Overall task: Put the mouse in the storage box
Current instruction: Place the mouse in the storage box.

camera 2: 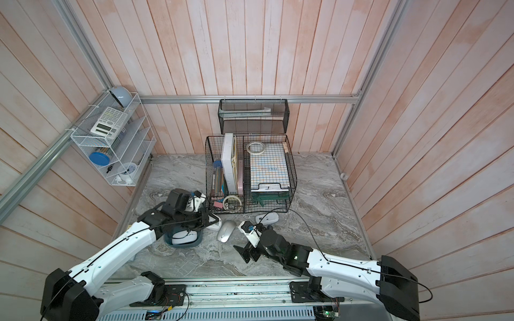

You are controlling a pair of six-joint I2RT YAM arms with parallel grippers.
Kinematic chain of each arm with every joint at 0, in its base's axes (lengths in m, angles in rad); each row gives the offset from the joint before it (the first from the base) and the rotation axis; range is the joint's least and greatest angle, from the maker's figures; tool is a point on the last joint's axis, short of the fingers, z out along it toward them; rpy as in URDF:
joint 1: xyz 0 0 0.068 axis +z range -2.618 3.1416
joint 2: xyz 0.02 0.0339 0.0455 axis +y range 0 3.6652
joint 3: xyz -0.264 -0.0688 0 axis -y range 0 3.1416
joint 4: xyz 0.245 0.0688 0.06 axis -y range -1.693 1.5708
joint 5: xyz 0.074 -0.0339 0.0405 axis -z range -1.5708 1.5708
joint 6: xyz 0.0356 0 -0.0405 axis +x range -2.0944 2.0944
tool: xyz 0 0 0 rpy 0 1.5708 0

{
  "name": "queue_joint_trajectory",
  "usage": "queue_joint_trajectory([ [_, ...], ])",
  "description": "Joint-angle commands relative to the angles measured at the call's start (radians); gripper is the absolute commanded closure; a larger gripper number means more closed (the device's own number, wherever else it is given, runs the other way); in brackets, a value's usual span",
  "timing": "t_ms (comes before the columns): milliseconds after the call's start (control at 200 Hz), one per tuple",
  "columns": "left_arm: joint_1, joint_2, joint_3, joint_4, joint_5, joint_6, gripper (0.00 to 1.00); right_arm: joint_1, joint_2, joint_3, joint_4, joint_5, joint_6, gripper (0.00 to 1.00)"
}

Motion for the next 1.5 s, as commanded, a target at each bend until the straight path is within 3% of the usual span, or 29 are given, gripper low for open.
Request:
queue_joint_trajectory([
  [0, 0.075, -0.007, 0.134, -0.364, -0.268, 0.205, 0.80, -0.002, -0.061, -0.042, 0.055, 0.087, 0.014, 0.03],
  [95, 0.080, 0.046, 0.228, -0.475, -0.516, 0.233, 0.80, -0.002, -0.106, -0.059, 0.040, 0.115, 0.009, 0.03],
  [200, 0.079, 0.130, 0.270, -0.519, -0.669, 0.223, 0.80, -0.002, -0.136, -0.070, 0.024, 0.134, 0.005, 0.02],
  [435, 0.021, 0.367, 0.280, -0.537, -0.913, 0.185, 0.80, -0.003, -0.162, -0.086, 0.010, 0.147, 0.018, 0.03],
  [595, -0.030, 0.518, 0.317, -0.525, -1.005, 0.177, 0.80, -0.004, -0.159, -0.090, 0.018, 0.145, 0.020, 0.03],
  [715, -0.033, 0.605, 0.323, -0.520, -1.028, 0.178, 0.80, -0.005, -0.159, -0.090, 0.006, 0.152, 0.023, 0.02],
  [870, -0.036, 0.664, 0.311, -0.516, -1.018, 0.175, 0.72, -0.005, -0.178, -0.102, 0.009, 0.157, 0.026, 0.02],
  [1180, -0.036, 0.665, 0.292, -0.502, -0.978, 0.186, 0.32, -0.005, -0.176, -0.099, 0.010, 0.159, 0.023, 0.03],
  [1350, -0.037, 0.611, 0.291, -0.494, -0.936, 0.193, 0.30, -0.006, -0.182, -0.097, 0.002, 0.158, 0.025, 0.02],
  [1495, -0.039, 0.482, 0.317, -0.476, -0.823, 0.199, 0.30, -0.006, -0.176, -0.089, -0.012, 0.182, 0.025, 0.02],
])
